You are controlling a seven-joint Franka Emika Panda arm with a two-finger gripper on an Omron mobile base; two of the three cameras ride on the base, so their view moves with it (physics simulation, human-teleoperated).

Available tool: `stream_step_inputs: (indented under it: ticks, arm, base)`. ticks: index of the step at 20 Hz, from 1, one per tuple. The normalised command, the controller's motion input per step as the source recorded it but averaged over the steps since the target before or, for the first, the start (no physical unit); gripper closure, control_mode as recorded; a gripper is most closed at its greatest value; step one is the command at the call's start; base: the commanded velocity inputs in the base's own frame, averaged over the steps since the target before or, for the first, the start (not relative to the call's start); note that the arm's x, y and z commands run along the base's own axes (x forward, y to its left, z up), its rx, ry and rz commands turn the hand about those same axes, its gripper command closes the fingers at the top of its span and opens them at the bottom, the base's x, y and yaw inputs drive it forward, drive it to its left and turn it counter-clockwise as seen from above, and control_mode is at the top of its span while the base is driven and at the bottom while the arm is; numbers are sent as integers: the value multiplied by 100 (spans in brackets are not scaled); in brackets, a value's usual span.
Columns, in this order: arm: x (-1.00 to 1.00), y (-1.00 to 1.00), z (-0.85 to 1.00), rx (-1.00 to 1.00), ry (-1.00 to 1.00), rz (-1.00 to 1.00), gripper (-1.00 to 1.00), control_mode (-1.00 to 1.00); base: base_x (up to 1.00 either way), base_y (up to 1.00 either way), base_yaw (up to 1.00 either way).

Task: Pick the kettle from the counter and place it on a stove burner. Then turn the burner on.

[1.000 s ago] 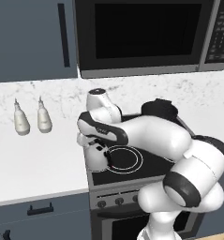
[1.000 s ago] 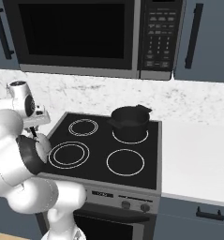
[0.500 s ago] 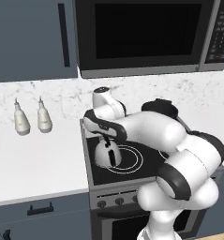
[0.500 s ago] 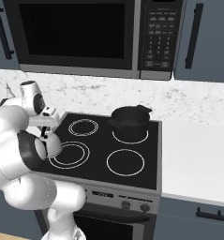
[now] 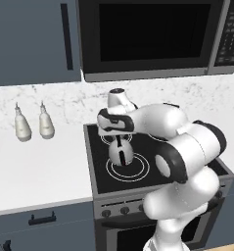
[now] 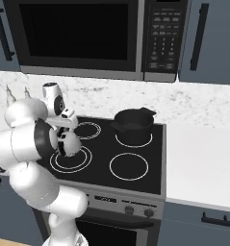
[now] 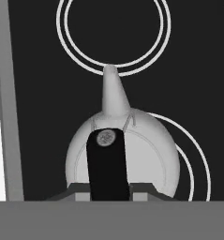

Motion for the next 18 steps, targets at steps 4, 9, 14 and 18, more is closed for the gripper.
stream_step_inputs:
  ticks: [4,9,14,18]
  arm:
    - [10,-14,-24,0,-6,-1,100,-100]
    - [0,-1,-41,0,-6,0,100,-100]
    - [0,-4,-37,0,-4,0,100,-100]
    - [-2,-9,-19,0,-1,0,100,-100]
  base:
    - [0,0,0]
    - [0,0,0]
    - [0,0,0]
    - [0,0,0]
